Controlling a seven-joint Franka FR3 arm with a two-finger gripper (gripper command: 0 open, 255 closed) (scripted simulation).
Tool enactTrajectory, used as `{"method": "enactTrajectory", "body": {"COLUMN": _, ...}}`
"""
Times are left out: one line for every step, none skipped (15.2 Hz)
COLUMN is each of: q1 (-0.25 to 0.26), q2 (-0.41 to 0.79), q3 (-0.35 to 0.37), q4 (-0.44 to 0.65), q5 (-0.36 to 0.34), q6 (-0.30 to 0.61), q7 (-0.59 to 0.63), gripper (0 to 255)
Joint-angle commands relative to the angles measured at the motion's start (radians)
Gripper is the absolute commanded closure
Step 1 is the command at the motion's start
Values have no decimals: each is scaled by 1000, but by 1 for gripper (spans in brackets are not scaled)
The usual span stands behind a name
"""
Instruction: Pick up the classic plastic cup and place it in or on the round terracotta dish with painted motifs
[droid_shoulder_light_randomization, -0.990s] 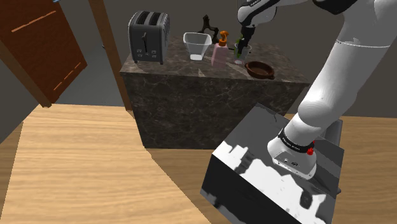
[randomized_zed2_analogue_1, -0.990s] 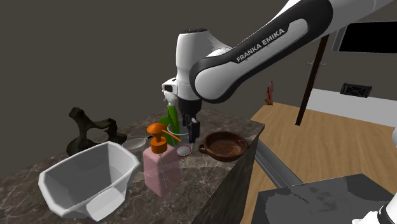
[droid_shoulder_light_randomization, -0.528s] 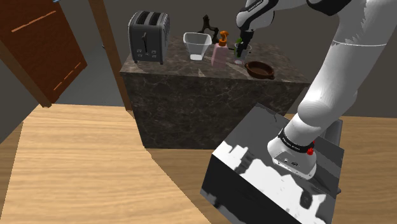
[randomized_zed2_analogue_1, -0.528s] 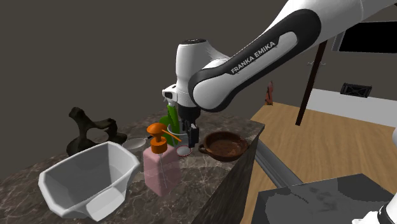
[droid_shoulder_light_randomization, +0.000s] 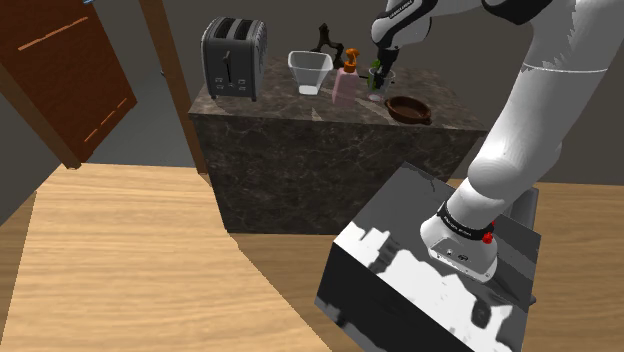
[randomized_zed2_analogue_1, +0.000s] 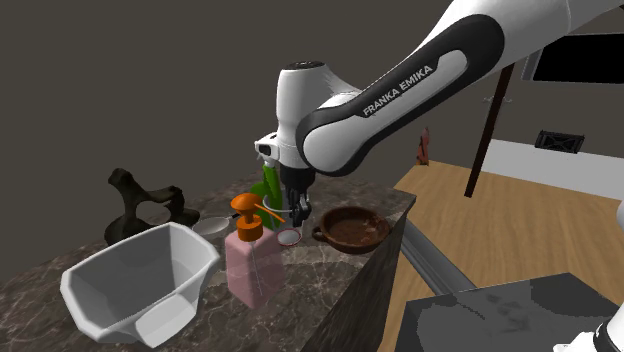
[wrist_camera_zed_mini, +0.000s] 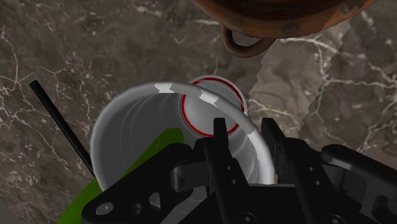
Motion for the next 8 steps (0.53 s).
{"method": "enactTrajectory", "body": {"q1": 0, "q2": 0, "q3": 0, "q4": 0, "q5": 0, "q6": 0, "q7": 0, "gripper": 255}}
{"method": "enactTrajectory", "body": {"q1": 0, "q2": 0, "q3": 0, "q4": 0, "q5": 0, "q6": 0, "q7": 0, "gripper": 255}}
{"method": "enactTrajectory", "body": {"q1": 0, "q2": 1, "q3": 0, "q4": 0, "q5": 0, "q6": 0, "q7": 0, "gripper": 255}}
{"method": "enactTrajectory", "body": {"q1": 0, "q2": 0, "q3": 0, "q4": 0, "q5": 0, "q6": 0, "q7": 0, "gripper": 255}}
{"method": "enactTrajectory", "body": {"q1": 0, "q2": 0, "q3": 0, "q4": 0, "q5": 0, "q6": 0, "q7": 0, "gripper": 255}}
{"method": "enactTrajectory", "body": {"q1": 0, "q2": 0, "q3": 0, "q4": 0, "q5": 0, "q6": 0, "q7": 0, "gripper": 255}}
{"method": "enactTrajectory", "body": {"q1": 1, "q2": -7, "q3": -1, "q4": 5, "q5": -3, "q6": -12, "q7": 1, "gripper": 255}}
{"method": "enactTrajectory", "body": {"q1": 2, "q2": -14, "q3": -2, "q4": 10, "q5": -5, "q6": -24, "q7": 1, "gripper": 255}}
